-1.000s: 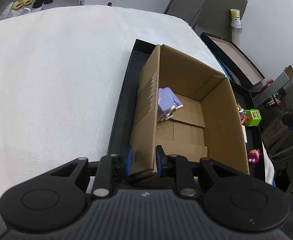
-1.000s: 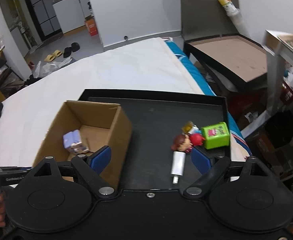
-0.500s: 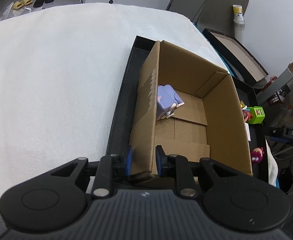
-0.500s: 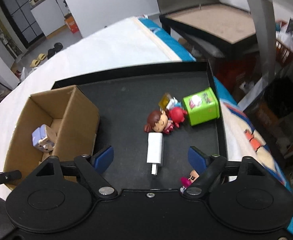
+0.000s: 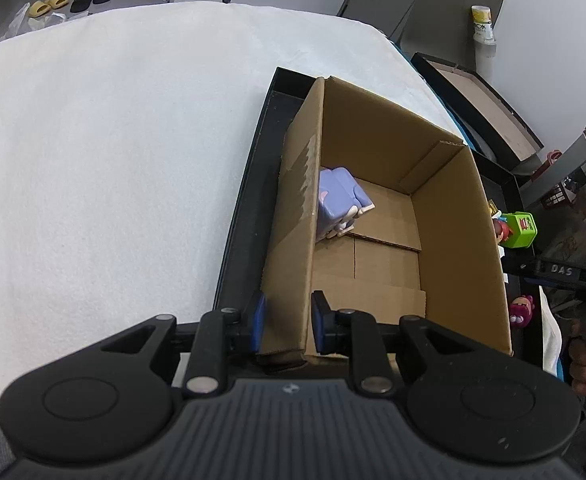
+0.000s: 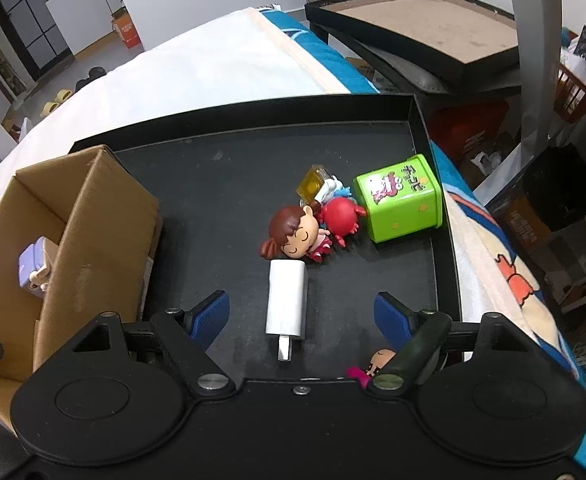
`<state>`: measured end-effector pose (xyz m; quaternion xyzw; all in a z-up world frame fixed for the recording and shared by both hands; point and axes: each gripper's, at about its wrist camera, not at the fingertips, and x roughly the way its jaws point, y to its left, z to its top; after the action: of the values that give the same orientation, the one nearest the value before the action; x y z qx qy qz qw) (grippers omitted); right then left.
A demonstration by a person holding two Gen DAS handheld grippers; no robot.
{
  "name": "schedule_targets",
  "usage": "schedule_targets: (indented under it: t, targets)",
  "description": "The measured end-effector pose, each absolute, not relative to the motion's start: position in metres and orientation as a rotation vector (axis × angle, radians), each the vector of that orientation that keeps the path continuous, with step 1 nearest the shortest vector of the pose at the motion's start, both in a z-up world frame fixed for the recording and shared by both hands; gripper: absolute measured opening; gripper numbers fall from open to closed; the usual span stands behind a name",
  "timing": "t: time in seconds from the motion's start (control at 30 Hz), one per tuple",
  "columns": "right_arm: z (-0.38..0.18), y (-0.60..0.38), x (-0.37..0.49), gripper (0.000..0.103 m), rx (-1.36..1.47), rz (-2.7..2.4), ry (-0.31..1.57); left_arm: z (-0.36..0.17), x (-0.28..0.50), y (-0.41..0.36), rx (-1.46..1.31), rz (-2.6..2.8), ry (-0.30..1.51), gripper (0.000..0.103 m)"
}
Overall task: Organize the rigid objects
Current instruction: 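Move the right gripper over the white charger and lower onto it, then close the right gripper on the white charger and lift it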
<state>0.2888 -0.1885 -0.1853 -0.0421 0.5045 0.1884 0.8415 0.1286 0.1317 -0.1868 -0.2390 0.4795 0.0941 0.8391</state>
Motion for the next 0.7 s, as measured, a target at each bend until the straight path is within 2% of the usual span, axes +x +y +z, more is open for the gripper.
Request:
schedule_targets:
  t: [0.23,0.27,0.3,0.33,0.4,0.7]
  targets:
    - [-0.199,-0.185,0.293,0.077,-0.099,0.389,1.066,-0.186,0.128,0.131,-0.506,0.208,1.017,0.021]
    - [-0.2,-0.184,0.292,0.062,-0.098,0.392,1.066,-0.186,0.128,0.131,-0.506,0.21,1.016,0.021]
    - [-0.202,-0.185,0.292,0.034,-0.093,0.403,1.076,-0.186,0.127,0.131,-0.503,0.21,1.017,0.021]
    - [-0.206,-0.185,0.293,0.023,-0.085,0.423,1.111,-0.185,0.127,0.13,-0.5,0.208,1.017,0.021]
    - [-0.212,-0.189,0.292,0.021,-0.064,0.433,1.161,-0.183,0.127,0.128,-0.491,0.208,1.015,0.021]
    - [-0.198,-0.196,0.272,0.02,-0.09,0.429,1.125,-0.179,0.124,0.125,-0.478,0.214,1.003,0.021]
